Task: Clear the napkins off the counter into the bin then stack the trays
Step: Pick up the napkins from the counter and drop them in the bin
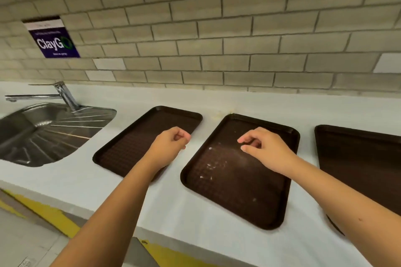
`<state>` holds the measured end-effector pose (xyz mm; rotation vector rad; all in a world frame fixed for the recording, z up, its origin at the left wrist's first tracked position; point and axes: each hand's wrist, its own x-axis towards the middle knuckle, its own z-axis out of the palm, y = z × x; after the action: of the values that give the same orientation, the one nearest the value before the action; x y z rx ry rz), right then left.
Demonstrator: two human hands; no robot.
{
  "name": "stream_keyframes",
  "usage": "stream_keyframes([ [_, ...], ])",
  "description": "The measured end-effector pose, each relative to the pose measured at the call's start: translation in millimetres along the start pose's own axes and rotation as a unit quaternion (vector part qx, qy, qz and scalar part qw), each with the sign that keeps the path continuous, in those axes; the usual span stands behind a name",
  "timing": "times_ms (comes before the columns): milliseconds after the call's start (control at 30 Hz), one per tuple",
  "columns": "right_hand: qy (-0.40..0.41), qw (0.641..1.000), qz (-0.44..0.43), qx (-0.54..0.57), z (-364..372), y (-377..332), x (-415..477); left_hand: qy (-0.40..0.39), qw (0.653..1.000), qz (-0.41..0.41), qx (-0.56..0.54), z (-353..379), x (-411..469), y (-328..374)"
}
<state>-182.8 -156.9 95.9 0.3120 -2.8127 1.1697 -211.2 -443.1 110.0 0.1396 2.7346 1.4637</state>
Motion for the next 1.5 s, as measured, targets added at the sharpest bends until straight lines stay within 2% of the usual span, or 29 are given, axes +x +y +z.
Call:
stream_keyframes([
  [433,-0.021,0.995,0.090,-0.026,1.7,60.7,153.8,-0.009,0.998,-0.010,0.058,7.7,149.0,-48.7],
  [667,-0.002,0.990,0.121,-0.067,20.2,101.7,228.2,-0.047,0.996,0.003,0.077,33.4,233.8,-54.8],
  [800,-0.030,0.987,0.133,-0.088,33.7,123.2,271.5,-0.086,0.992,0.033,0.084,60.7,270.8,-58.9],
  [1000,-0.060,0.981,0.134,-0.125,56.3,141.4,315.3,-0.115,0.971,0.093,0.188,97.9,310.9,-59.6],
  [1267,-0.096,0.971,0.152,-0.155,74.8,156.1,338.9,-0.158,0.929,0.103,0.318,136.3,335.9,-61.0],
  [1367,-0.064,0.979,0.139,-0.132,77.5,159.8,343.7,-0.149,0.906,0.111,0.380,141.5,338.9,-62.7],
  [1500,-0.022,0.983,0.131,-0.126,80.6,159.4,350.3,-0.128,0.919,0.106,0.357,143.2,342.6,-63.6],
])
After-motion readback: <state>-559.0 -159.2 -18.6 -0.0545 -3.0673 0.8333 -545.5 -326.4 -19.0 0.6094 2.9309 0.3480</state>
